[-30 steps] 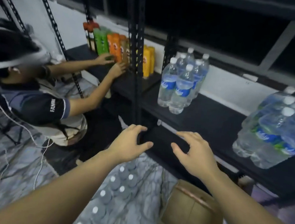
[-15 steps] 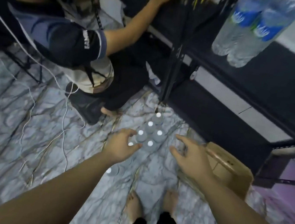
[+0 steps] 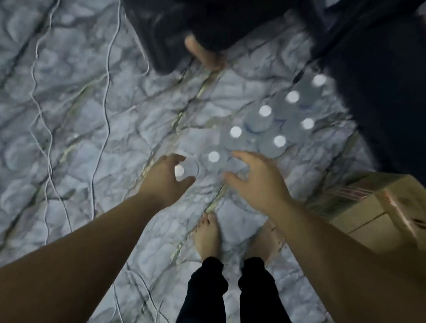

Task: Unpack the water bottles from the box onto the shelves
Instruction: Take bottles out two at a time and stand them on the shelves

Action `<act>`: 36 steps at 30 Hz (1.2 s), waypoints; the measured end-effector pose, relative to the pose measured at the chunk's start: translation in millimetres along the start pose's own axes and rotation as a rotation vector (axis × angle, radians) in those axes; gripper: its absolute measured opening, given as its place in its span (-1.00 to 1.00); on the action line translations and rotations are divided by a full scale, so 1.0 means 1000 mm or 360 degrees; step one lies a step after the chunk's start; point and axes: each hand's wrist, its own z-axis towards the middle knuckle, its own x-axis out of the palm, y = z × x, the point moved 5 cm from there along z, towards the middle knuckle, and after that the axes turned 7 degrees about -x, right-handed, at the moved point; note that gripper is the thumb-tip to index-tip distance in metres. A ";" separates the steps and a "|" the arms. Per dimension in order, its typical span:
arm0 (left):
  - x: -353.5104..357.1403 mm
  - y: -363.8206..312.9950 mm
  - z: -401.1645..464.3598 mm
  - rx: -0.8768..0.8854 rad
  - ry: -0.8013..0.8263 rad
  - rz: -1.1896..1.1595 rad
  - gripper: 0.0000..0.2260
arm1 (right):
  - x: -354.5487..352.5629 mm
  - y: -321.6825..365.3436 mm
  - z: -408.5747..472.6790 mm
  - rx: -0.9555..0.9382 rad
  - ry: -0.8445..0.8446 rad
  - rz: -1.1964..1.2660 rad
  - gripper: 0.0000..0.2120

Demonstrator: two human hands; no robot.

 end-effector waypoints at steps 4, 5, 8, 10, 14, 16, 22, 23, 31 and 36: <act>0.033 0.028 0.031 -0.0041 -0.0029 0.0041 -0.46 | 0.043 -0.017 0.048 0.0034 0.0072 -0.0176 -0.41; 0.038 0.032 0.038 -0.0036 -0.0057 0.0046 -0.47 | 0.050 -0.019 0.058 0.0046 0.0088 -0.0213 -0.40; 0.051 0.039 0.054 -0.0040 -0.0085 0.0072 -0.45 | 0.073 -0.028 0.082 0.0038 0.0177 -0.0341 -0.41; 0.055 0.041 0.062 -0.0041 -0.0099 0.0068 -0.44 | 0.086 -0.033 0.093 0.0011 0.0225 -0.0457 -0.44; 0.058 0.047 0.073 -0.0009 -0.0192 0.0148 -0.43 | 0.098 -0.042 0.106 -0.0008 0.0221 -0.0626 -0.43; 0.060 0.052 0.076 -0.0006 -0.0224 0.0127 -0.43 | 0.101 -0.046 0.109 -0.0024 0.0179 -0.0647 -0.49; 0.074 0.072 0.085 0.0074 -0.0284 -0.0255 -0.41 | 0.118 -0.069 0.103 -0.0100 -0.0062 -0.0647 -0.52; 0.077 0.075 0.087 0.0105 -0.0305 -0.0302 -0.41 | 0.122 -0.073 0.101 -0.0088 -0.0096 -0.0566 -0.48; 0.092 0.095 0.098 0.0293 -0.0361 -0.0491 -0.37 | 0.145 -0.094 0.100 0.0011 -0.0258 -0.0295 -0.20; 0.106 0.093 0.108 0.0163 -0.0269 -0.0653 -0.18 | 0.151 -0.100 0.100 0.0046 -0.0305 -0.0038 -0.17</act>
